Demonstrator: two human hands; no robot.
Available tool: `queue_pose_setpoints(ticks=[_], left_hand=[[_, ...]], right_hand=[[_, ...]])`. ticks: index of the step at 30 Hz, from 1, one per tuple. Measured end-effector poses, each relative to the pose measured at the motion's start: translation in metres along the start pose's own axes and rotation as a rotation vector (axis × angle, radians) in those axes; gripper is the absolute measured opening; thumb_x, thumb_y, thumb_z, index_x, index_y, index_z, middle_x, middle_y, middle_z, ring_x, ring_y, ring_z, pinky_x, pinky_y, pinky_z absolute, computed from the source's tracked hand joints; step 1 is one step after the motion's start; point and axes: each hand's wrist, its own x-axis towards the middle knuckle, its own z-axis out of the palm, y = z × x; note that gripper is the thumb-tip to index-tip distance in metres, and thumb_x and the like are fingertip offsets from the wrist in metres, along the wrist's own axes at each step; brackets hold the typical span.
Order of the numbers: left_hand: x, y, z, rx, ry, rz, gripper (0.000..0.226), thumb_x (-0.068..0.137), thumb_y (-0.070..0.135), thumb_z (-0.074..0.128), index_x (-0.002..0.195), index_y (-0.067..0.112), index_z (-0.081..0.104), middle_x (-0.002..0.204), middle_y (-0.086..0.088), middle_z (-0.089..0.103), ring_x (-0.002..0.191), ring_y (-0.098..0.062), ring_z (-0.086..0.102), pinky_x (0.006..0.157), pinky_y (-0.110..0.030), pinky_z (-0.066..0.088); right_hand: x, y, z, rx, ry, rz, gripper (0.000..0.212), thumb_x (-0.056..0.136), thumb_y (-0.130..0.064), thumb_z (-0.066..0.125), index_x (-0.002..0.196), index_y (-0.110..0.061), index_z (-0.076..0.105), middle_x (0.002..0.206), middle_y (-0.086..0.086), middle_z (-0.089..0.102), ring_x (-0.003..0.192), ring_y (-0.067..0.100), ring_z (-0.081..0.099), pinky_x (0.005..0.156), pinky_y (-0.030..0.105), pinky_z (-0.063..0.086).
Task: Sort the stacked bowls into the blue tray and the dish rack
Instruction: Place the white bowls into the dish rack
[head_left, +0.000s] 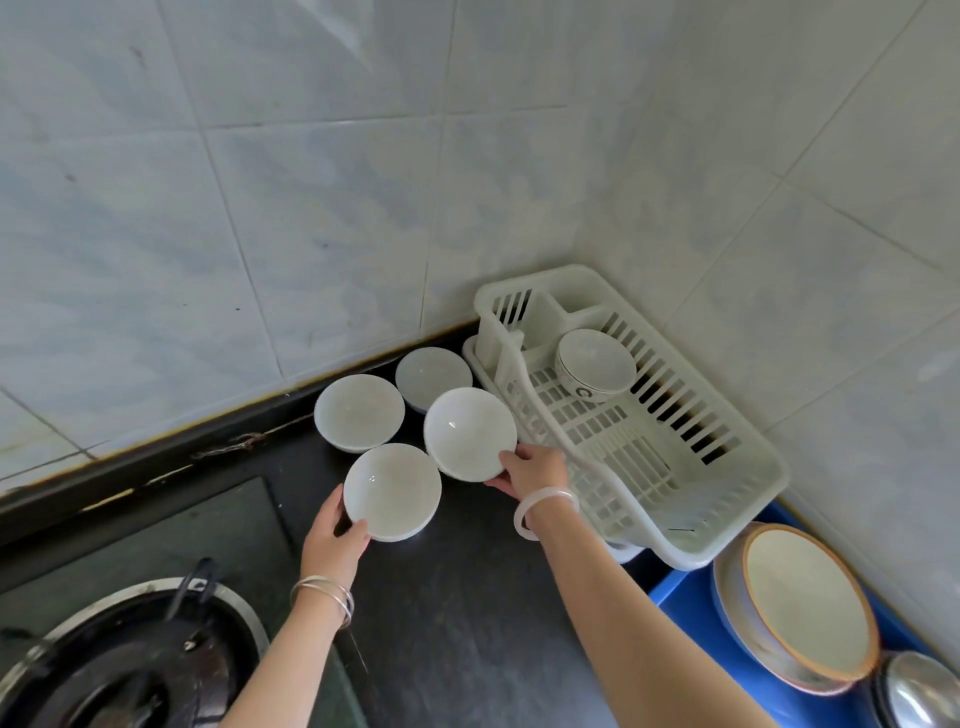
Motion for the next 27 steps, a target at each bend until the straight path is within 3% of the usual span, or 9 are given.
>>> queue_pose_setpoints(ticks=[2,8,12,14,18,23,25,27], left_hand=[[-0.001,0.002,0.000,-0.142,-0.024,-0.057,0.053,0.087,-0.006,0.050,0.135,0.016,0.046,0.138,-0.006,0.050,0.126,-0.027,0.047,0.101,-0.040,0.042],[0.001,0.011,0.002,-0.285,0.031,-0.178,0.038,0.092,0.021,0.050,0.130,0.023,0.051,0.122,-0.001,0.055,0.116,-0.027,0.052,0.096,-0.039,0.044],[0.001,0.013,0.003,-0.297,0.059,-0.207,0.033,0.092,0.029,0.049,0.125,0.025,0.054,0.119,0.001,0.055,0.113,-0.025,0.052,0.094,-0.040,0.045],[0.001,0.014,0.003,-0.283,0.055,-0.199,0.032,0.092,0.027,0.049,0.123,0.025,0.054,0.117,0.000,0.056,0.111,-0.025,0.053,0.092,-0.039,0.045],[0.004,0.013,0.004,-0.251,0.040,-0.165,0.035,0.093,0.017,0.050,0.128,0.016,0.050,0.122,-0.007,0.055,0.119,-0.031,0.051,0.091,-0.038,0.044],[0.013,0.012,0.001,-0.210,0.040,-0.167,0.035,0.090,0.004,0.052,0.124,0.012,0.053,0.132,-0.011,0.055,0.120,-0.033,0.052,0.091,-0.043,0.046],[0.016,0.013,-0.001,-0.183,0.021,-0.186,0.035,0.089,0.002,0.052,0.122,0.013,0.054,0.131,-0.011,0.055,0.116,-0.032,0.054,0.090,-0.044,0.047],[0.017,0.014,-0.001,-0.163,0.011,-0.212,0.036,0.089,0.001,0.052,0.122,0.014,0.053,0.131,-0.010,0.055,0.113,-0.032,0.055,0.087,-0.044,0.048]], right_hand=[[-0.011,-0.007,0.001,-0.054,-0.033,-0.048,0.025,0.083,-0.004,0.062,0.064,-0.020,0.062,0.068,-0.001,0.067,0.059,0.013,0.068,0.054,0.024,0.058],[-0.033,-0.012,0.029,-0.313,-0.101,-0.055,0.017,0.082,-0.012,0.066,0.067,-0.020,0.061,0.070,0.005,0.070,0.068,0.019,0.072,0.074,0.037,0.060],[-0.037,-0.012,0.044,-0.483,-0.092,-0.067,0.021,0.082,-0.016,0.065,0.062,-0.019,0.058,0.073,0.006,0.072,0.074,0.019,0.071,0.062,0.024,0.053],[-0.037,-0.012,0.047,-0.522,-0.088,-0.059,0.019,0.083,-0.015,0.063,0.064,-0.018,0.059,0.080,0.009,0.073,0.077,0.020,0.071,0.058,0.022,0.050],[-0.033,-0.008,0.051,-0.596,-0.095,-0.064,0.008,0.082,-0.013,0.061,0.077,-0.011,0.067,0.085,0.011,0.074,0.080,0.023,0.071,0.063,0.026,0.052],[-0.023,0.000,0.051,-0.560,-0.130,-0.024,0.009,0.080,-0.016,0.065,0.072,-0.018,0.061,0.086,0.009,0.070,0.081,0.022,0.069,0.067,0.027,0.054],[-0.019,0.003,0.049,-0.537,-0.157,-0.020,0.007,0.079,-0.015,0.066,0.080,-0.020,0.061,0.087,0.005,0.066,0.082,0.021,0.066,0.071,0.029,0.056],[-0.017,0.005,0.049,-0.460,-0.214,0.015,0.019,0.080,-0.011,0.066,0.097,-0.020,0.063,0.097,0.004,0.064,0.088,0.022,0.064,0.079,0.035,0.057]])
